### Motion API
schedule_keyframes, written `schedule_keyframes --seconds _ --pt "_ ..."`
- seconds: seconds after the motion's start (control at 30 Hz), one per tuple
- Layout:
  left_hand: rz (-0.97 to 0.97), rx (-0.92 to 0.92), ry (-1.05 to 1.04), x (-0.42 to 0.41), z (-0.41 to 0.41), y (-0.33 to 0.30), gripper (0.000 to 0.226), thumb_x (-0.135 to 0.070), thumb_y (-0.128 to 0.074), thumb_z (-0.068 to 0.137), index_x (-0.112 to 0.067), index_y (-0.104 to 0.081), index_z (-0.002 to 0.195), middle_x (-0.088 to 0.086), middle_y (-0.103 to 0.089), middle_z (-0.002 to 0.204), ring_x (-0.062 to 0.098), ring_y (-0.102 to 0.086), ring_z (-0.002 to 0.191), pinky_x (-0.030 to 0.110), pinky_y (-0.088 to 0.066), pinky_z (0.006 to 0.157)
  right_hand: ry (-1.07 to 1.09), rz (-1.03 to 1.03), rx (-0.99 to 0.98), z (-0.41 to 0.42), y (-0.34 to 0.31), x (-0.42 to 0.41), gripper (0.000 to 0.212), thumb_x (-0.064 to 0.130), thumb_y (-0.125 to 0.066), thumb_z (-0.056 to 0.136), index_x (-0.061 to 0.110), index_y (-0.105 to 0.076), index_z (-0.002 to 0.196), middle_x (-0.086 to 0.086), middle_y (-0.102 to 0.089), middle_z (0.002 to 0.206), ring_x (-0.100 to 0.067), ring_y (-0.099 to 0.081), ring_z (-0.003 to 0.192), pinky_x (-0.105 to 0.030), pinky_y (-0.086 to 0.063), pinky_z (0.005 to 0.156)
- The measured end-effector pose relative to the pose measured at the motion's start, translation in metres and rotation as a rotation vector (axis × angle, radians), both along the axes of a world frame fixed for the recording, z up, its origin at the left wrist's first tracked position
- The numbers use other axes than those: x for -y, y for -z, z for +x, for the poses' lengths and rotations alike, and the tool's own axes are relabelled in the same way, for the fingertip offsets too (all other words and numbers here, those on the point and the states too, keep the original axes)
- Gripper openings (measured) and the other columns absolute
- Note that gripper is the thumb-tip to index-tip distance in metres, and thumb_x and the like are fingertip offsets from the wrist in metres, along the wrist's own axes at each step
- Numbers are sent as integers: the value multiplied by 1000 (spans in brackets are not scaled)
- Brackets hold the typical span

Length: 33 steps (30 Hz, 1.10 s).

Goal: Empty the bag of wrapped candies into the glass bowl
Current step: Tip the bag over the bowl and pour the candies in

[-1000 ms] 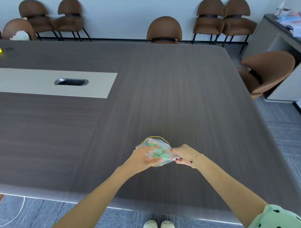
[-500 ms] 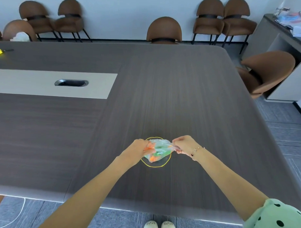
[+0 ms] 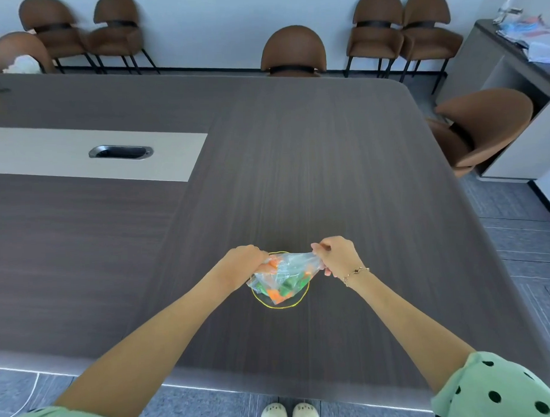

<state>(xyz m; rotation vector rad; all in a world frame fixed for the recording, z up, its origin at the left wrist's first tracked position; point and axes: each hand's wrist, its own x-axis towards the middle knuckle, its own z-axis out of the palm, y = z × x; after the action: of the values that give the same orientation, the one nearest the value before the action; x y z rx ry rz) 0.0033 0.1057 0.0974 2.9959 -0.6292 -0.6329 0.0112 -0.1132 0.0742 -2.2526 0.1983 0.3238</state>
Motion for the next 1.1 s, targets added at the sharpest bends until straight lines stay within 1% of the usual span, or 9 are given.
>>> schedule_keyframes --seconds 0.1,0.2,0.3,0.47,0.6,0.7,0.87,1.0,1.1 --pt "20 -33 5 -3 6 -4 53 -48 -44 94 -10 -34 60 -2 -28 59 25 -39 64 33 -34 61 -16 44 20 2 -6 1 40 32 -53 91 -4 -67 83 -15 -62 62 -17 -51 46 -18 -49 49" --pt "87 25 48 -5 9 -6 42 -36 -42 98 -9 -39 66 -2 -30 60 23 -40 66 33 -34 61 -159 -7 -15 3 -16 1 46 49 -60 82 3 -66 84 -18 -71 75 -14 -57 58 -32 -53 71" --pt "76 147 111 -11 13 -6 13 -8 -46 93 -10 -52 82 -1 -39 78 21 -47 75 30 -34 61 -289 -53 -37 0 -21 3 39 43 -74 72 12 -64 93 -2 -67 92 -10 -57 80 -20 -46 65" --pt "-118 277 174 -16 18 -10 57 -50 -23 94 -11 -60 77 -2 -41 73 21 -49 69 28 -29 55 -315 -59 81 4 -22 6 25 28 -63 83 3 -65 81 -12 -67 88 -15 -52 74 -21 -40 61" --pt "-174 151 124 -15 22 -12 46 -52 -51 89 -17 -45 60 -6 -36 65 15 -41 61 20 -25 49 -393 -149 75 8 -24 8 33 30 -59 87 -1 -64 84 -15 -63 85 -16 -49 73 -27 -41 65" --pt "-143 76 120 -14 21 -10 49 -50 -50 90 -19 -36 56 -6 -32 62 14 -37 56 27 -28 51 -454 -237 76 8 -23 9 43 32 -53 92 -6 -56 73 -9 -46 71 -18 -40 68 -31 -36 65" --pt "-63 227 148 -7 21 -13 45 -39 -35 100 -5 -59 83 2 -40 77 27 -53 75 32 -36 64 -415 -263 138 11 -24 9 46 32 -49 95 11 -38 55 5 -32 64 -14 -36 58 -29 -35 63" --pt "-124 354 168 -9 26 -17 46 -37 -35 100 -4 -61 84 2 -42 77 29 -58 80 35 -42 68 -381 -246 154 13 -30 6 45 30 -50 94 11 -38 55 5 -33 62 -19 -40 67 -34 -40 66" --pt "-164 369 202 -11 29 -19 45 -37 -38 99 -4 -61 80 2 -41 74 28 -57 75 32 -37 63 -362 -207 124 15 -39 7 46 29 -52 92 9 -33 56 2 -30 59 -18 -29 59 -31 -29 57"
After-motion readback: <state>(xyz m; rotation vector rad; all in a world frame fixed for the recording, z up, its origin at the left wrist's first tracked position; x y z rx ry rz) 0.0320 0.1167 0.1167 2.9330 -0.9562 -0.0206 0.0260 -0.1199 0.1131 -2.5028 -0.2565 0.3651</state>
